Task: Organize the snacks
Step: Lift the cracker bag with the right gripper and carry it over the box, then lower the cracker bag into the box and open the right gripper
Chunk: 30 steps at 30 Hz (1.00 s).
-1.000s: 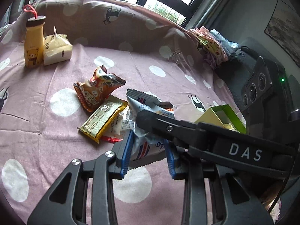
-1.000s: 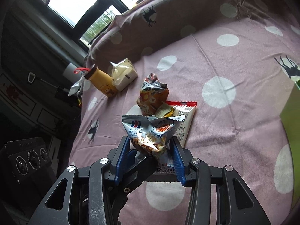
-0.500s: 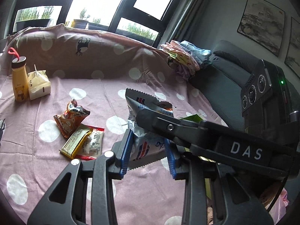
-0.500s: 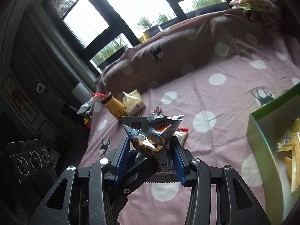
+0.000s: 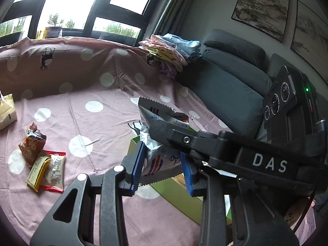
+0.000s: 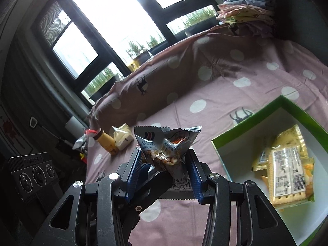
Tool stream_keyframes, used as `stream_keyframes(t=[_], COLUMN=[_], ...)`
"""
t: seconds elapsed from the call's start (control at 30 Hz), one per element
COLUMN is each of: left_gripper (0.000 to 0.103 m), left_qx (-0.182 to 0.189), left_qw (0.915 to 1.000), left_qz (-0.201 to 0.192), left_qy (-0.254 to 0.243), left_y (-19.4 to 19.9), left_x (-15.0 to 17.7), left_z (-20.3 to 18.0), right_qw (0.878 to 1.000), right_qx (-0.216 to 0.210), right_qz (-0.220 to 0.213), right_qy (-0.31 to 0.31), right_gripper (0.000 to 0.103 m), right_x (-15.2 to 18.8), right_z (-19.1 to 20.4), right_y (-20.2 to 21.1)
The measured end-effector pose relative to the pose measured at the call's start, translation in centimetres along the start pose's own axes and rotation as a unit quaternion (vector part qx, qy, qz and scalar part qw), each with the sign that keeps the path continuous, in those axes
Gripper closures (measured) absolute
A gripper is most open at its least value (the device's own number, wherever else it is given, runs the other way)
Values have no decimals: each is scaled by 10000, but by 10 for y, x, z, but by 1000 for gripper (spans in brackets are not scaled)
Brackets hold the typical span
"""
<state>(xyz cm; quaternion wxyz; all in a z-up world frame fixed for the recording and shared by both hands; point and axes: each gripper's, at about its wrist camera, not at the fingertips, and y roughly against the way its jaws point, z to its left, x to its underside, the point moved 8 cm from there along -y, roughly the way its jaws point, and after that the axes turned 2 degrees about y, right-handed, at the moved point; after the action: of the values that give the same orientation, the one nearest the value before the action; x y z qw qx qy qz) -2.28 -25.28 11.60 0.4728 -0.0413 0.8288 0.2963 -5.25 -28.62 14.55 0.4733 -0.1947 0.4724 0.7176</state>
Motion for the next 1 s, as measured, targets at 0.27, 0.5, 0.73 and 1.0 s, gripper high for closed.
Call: stream_keyframes(t=[0.27, 0.5, 0.73, 1.0], left_gripper=[70, 69, 69, 69], left_qx=[349, 638, 763, 865], left_qw=[9988, 9955, 9910, 9872], left_qz=[310, 685, 1098, 1311], left_qy=[-153, -114, 34, 271], left_y=[-34, -68, -96, -107], left_x=[4, 15, 29, 38], left_z=[-29, -46, -51, -49], right_qw=[9987, 9949, 9897, 9864], right_qx=[321, 659, 923, 1007], right_qz=[-129, -100, 95, 237], right_qy=[-387, -753, -1094, -1280], right_gripper=[56, 56, 56, 56], right_x=[-6, -4, 3, 8], right_z=[-39, -77, -109, -123], right_y=[17, 26, 23, 18])
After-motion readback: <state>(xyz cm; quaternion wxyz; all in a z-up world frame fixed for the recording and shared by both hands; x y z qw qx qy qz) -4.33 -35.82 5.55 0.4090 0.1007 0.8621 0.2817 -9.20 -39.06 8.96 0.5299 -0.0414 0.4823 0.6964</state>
